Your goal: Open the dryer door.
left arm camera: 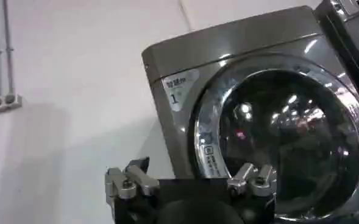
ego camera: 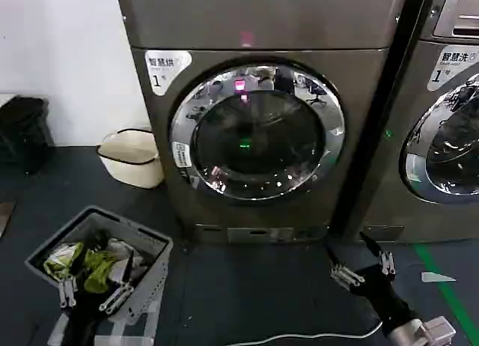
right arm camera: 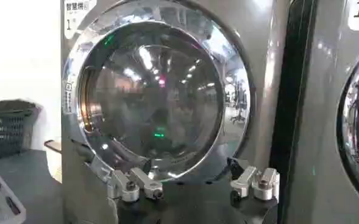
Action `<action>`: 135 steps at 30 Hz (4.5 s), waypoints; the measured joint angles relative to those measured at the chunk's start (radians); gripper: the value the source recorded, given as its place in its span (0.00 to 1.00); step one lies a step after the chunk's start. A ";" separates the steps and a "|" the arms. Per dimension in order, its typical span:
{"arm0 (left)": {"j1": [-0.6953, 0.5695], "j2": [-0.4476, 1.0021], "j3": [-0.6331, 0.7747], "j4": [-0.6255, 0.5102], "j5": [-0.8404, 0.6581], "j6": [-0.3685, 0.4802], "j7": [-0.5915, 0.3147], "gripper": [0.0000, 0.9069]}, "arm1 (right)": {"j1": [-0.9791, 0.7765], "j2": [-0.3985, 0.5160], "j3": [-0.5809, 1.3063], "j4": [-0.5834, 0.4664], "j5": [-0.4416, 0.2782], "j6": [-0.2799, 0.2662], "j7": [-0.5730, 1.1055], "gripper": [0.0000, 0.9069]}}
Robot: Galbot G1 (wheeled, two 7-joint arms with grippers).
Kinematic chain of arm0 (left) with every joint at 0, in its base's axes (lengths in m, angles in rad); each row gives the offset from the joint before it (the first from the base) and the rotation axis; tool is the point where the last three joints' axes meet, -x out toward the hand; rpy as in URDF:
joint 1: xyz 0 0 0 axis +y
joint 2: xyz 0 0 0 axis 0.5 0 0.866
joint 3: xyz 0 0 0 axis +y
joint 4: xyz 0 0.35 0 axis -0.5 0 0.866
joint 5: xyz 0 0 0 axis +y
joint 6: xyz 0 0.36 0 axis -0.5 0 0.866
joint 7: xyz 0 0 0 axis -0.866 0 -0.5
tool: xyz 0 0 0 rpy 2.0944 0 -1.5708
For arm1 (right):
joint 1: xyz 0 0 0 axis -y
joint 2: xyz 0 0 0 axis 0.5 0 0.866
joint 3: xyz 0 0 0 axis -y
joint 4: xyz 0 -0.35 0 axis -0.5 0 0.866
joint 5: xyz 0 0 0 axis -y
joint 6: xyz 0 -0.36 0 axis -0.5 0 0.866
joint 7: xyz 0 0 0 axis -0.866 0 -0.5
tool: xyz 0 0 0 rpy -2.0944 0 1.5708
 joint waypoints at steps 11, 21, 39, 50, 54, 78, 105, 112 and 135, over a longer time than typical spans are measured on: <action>0.011 0.002 -0.003 -0.011 0.002 0.000 0.002 1.00 | 0.052 -0.048 -0.006 -0.037 0.094 0.030 0.014 1.00; 0.021 0.002 -0.011 -0.027 0.002 -0.002 0.003 1.00 | 0.154 -0.151 -0.050 -0.148 0.151 0.079 -0.022 1.00; 0.026 0.000 -0.014 -0.035 0.007 -0.008 0.013 1.00 | 0.425 -0.323 -0.236 -0.358 0.241 0.107 -0.071 1.00; 0.030 -0.009 -0.012 -0.036 0.016 -0.013 0.017 1.00 | 0.612 -0.369 -0.390 -0.466 0.281 0.115 -0.096 1.00; 0.030 -0.014 -0.010 -0.036 0.024 -0.017 0.019 1.00 | 0.682 -0.378 -0.446 -0.510 0.292 0.118 -0.101 1.00; 0.034 -0.025 -0.010 -0.039 0.038 -0.028 0.021 1.00 | 0.966 -0.350 -0.677 -0.699 0.324 0.150 -0.118 1.00; 0.026 -0.037 -0.010 -0.035 0.041 -0.030 0.027 1.00 | 1.202 -0.224 -0.869 -0.844 0.320 0.151 -0.114 1.00; 0.024 -0.038 -0.010 -0.035 0.041 -0.031 0.027 1.00 | 1.237 -0.189 -0.902 -0.876 0.311 0.149 -0.112 1.00; 0.019 -0.045 -0.009 -0.033 0.043 -0.032 0.031 1.00 | 1.301 -0.072 -0.957 -0.977 0.280 0.151 -0.112 1.00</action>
